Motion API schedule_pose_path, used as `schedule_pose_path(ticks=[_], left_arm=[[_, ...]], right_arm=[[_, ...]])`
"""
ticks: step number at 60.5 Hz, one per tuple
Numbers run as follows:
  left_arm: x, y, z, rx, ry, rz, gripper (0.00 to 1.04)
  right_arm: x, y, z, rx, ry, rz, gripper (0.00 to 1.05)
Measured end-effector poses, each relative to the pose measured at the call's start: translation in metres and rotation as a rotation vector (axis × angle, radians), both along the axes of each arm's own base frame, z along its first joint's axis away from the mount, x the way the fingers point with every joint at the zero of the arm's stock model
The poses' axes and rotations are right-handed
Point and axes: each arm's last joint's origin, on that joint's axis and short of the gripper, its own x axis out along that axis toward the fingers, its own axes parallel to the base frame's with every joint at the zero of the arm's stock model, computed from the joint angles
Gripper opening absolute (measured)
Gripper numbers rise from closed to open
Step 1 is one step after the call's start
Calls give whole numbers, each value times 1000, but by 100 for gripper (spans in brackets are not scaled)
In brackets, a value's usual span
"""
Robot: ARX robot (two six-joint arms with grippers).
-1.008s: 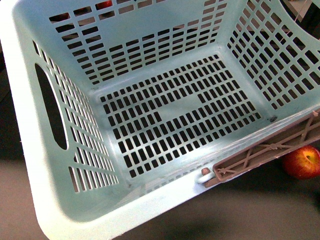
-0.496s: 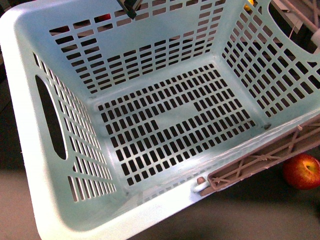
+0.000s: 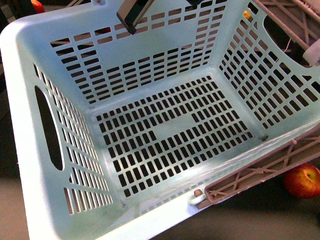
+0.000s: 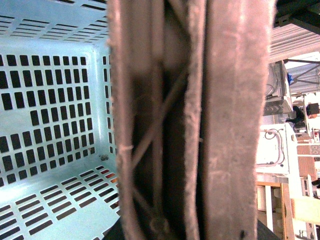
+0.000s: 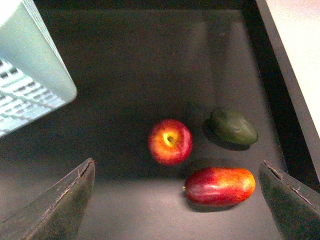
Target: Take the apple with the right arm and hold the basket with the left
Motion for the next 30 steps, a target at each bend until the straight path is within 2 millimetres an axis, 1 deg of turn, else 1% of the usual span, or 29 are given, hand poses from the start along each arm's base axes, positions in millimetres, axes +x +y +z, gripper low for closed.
schedule_pose_path(ticks=[4,10,12,14,16,20,25,30], left_arm=[[0,0,0,0,0,0,15],[0,0,0,-1,1,-1,15],[0,0,0,-1,1,-1,15],[0,0,0,-1,1,-1,15],[0,0,0,0,0,-1,15],[0,0,0,0,0,0,15],[0,0,0,0,0,0,15],[0,0,0,-1,1,-2,15]], right_arm=[[12,-4,-11,-36,39,15,96],[37,-12,-33,-109,117,26,96],[42,-13,-39,-122,140,28,96],[49,-15,-49,-139,184,32,96],[56,-15,-64,-145,249,41,96],[63,-11,-89,-146,364,74,96],[69,-8,-99,-158,411,89,96],[84,-4,-106,-182,430,118,96]])
